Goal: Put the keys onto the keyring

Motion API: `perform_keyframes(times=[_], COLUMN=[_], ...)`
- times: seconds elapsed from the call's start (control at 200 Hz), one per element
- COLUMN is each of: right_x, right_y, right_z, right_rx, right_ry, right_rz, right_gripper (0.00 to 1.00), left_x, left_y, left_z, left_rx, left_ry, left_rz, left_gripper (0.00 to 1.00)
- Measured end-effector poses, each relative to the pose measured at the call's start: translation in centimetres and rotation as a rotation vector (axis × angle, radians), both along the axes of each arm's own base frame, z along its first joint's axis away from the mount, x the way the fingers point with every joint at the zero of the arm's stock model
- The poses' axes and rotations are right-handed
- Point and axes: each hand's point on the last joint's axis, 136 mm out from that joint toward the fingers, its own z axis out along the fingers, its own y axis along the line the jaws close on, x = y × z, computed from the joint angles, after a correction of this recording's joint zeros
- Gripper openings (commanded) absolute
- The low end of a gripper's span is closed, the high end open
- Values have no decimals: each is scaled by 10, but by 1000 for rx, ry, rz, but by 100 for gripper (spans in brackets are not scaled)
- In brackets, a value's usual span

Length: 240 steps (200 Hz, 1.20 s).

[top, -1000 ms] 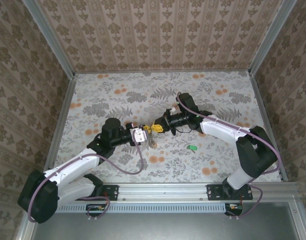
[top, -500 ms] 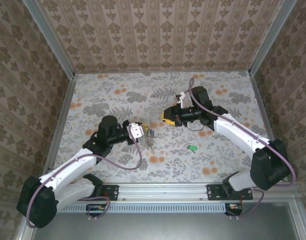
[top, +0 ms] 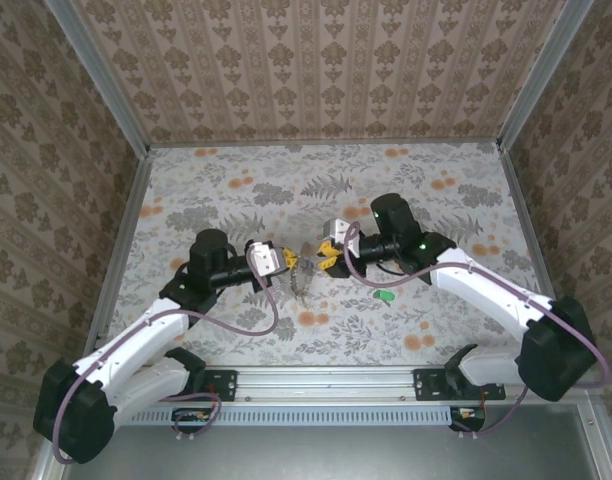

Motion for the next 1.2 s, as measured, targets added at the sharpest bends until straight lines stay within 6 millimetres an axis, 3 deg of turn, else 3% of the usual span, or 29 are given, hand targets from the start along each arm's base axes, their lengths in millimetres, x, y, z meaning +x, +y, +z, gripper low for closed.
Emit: perform_keyframes(times=[0.245,0.555,0.73,0.93,1.115,1.2], right_x=[3,3,1,7,8,9], right_y=[12,14,17,23,23,24], right_z=[1,2,-2,-12,-15,-15], right_rx=[-86,-135,-146,-169,-171,-164], right_ry=[-205,-267,-262,-235,-210,-194], right_rz=[101,110,116,104,84,73], right_gripper=[31,30,21,18,3,3], left_x=[-5,-7,-7,-7,-6,-6], left_y=[-5,-7,-8,-8,-8,-8], left_z=[14,1,0,0,0,-1], left_rx=[-21,1,3,3,4,6], left_ry=[-2,50,55,55,55,57], left_rz=[-47,-72,-73,-74,-72,-71], left_gripper=[0,0,0,0,0,0])
